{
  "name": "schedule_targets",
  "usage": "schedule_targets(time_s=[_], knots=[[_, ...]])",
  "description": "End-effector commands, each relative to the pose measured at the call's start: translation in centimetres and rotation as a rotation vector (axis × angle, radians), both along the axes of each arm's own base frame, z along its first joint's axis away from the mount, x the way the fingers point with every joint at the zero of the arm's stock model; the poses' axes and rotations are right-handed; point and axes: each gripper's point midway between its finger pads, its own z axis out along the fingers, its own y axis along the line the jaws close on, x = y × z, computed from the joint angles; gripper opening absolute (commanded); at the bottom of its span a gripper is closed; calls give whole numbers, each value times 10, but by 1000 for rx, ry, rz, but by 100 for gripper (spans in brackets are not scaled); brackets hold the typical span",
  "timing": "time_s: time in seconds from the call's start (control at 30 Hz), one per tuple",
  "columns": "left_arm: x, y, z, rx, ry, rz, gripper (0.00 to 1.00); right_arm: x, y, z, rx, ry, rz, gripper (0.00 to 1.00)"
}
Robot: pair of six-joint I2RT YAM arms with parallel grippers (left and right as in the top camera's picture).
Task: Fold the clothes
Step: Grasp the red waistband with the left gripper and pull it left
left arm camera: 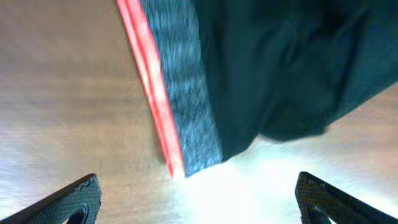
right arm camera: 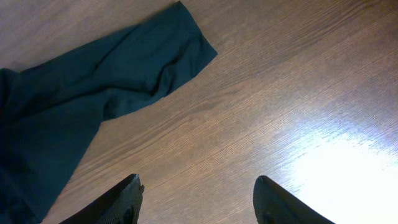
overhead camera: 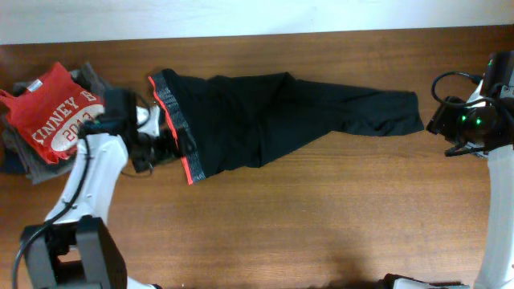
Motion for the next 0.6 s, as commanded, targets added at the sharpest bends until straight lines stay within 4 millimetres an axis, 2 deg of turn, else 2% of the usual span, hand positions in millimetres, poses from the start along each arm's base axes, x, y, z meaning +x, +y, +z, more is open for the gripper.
schedule_targets(time_s=[0.0,0.17,0.23,0.27,0.33,0.53,0.57], knots=[[-23,-7,-40,38,70,-39,99,0,-2,3,0,-7,-5,62],[-29,-16,-64,37,34,-65,99,-1,-1,3,1,-4,-5,62],[-27,-19,-69,38,9,-76,89,-1,-1,3,1,-4,-5,62],[-26,-22,-71,38,-1,-84,79,-1,-1,3,1,-3,-5,62],[-26,-26,-73,38,-3,-96,71,-1,-1,3,1,-3,-5,62],[-31,-36,-83,38,23,-129,69,-1,-1,3,1,-3,-5,62],[-30,-37,-85,38,25,-133,54,-1,-1,3,1,-3,-5,62]])
